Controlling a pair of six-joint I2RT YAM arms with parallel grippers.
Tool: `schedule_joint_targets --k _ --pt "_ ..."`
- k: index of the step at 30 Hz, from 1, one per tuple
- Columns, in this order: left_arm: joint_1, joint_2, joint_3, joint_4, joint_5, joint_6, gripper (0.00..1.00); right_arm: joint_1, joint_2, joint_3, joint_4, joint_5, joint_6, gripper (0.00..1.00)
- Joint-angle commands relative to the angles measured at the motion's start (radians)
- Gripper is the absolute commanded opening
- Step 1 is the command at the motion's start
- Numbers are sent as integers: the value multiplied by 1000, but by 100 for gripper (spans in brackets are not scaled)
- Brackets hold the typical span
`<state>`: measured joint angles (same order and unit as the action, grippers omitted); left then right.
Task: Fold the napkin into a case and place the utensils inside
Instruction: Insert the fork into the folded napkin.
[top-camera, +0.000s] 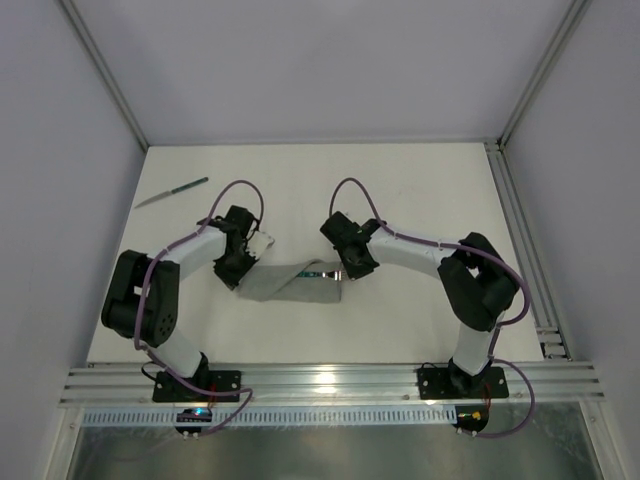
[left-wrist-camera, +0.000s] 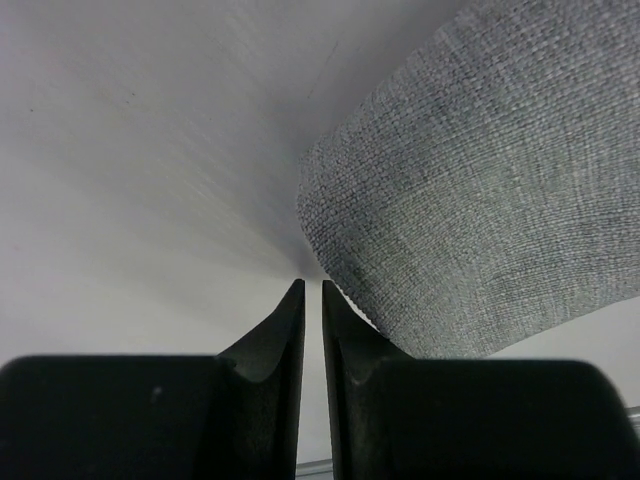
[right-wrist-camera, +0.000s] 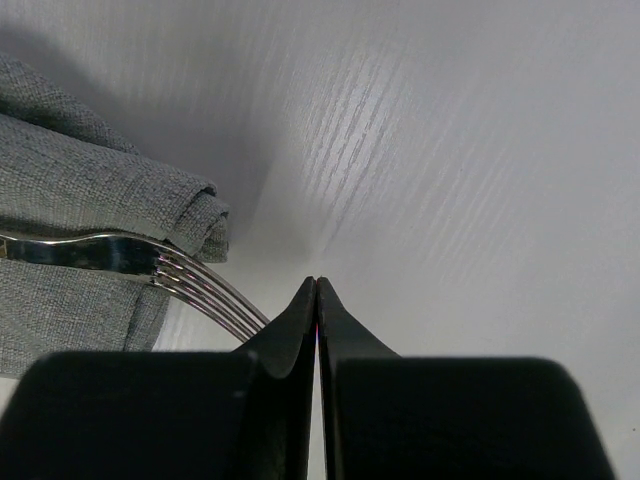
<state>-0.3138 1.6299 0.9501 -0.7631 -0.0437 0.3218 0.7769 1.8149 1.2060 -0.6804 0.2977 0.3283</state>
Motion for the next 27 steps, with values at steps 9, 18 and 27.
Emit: schedule_joint_targets --k 9,18,27 --pt "4 -11 -24 18 73 -1 12 39 11 30 5 -68 69 3" --pt "4 -18 -33 18 88 -1 11 58 70 135 13 -129 95 3" --pt "2 -36 -33 18 79 0 13 59 107 161 21 -189 103 3"
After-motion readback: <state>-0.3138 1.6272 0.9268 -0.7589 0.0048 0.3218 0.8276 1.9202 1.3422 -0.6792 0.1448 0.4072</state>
